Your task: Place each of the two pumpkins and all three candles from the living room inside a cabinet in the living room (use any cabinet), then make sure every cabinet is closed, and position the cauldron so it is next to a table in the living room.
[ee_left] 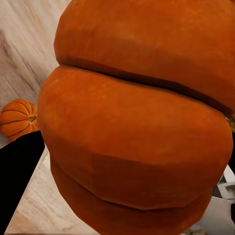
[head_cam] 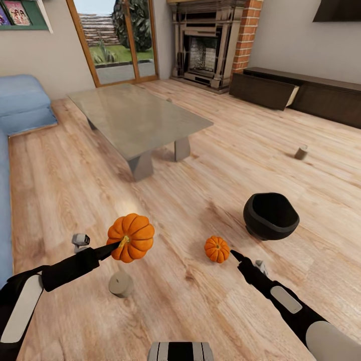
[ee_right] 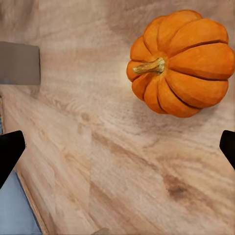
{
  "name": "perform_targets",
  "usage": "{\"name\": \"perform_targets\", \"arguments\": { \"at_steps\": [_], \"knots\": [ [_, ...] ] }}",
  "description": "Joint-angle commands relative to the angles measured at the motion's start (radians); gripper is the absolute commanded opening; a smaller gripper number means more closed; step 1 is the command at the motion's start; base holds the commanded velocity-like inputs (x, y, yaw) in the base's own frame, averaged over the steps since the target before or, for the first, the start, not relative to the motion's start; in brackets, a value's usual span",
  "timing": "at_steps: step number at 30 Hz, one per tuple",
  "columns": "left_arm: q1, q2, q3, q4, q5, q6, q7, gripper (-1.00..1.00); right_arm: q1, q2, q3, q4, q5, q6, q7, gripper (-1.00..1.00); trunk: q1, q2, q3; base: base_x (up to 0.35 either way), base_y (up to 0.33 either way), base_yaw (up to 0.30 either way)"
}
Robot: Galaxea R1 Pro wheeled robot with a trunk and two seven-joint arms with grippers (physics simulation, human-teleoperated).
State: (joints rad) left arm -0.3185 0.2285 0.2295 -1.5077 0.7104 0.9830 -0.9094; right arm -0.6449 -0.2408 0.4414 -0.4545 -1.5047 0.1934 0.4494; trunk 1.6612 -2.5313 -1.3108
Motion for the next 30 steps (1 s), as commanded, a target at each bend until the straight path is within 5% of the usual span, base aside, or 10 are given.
{"name": "perform_targets", "arguments": {
  "at_steps": [1, 10, 24, 30],
  "knots": [
    [-0.001, 0.0, 0.001, 0.0, 0.003, 0.005, -0.003, -1.0, -0.001, -0.002, 0.005, 0.0, -0.011, 0.003, 0.007, 1.0, 0.0, -0.001, -0.005, 0.0, 0.0, 0.0],
    [-0.001, -0.002, 0.001, 0.0, 0.001, 0.003, -0.003, -1.0, -0.001, -0.055, 0.004, 0.0, -0.014, 0.05, 0.056, 1.0, 0.001, -0.001, -0.009, 0.0, 0.0, 0.0],
    [-0.001, -0.003, 0.001, 0.0, 0.001, 0.002, -0.002, -1.0, -0.001, -0.063, 0.003, 0.002, -0.016, 0.064, 0.073, 1.0, 0.006, -0.004, -0.055, 0.0, 0.0, 0.0],
    [-0.001, -0.003, 0.001, 0.0, 0.001, 0.002, -0.002, -1.0, -0.001, -0.084, 0.003, 0.002, -0.018, 0.089, 0.164, 1.0, 0.008, -0.005, -0.074, 0.0, 0.0, 0.0]
  ]
}}
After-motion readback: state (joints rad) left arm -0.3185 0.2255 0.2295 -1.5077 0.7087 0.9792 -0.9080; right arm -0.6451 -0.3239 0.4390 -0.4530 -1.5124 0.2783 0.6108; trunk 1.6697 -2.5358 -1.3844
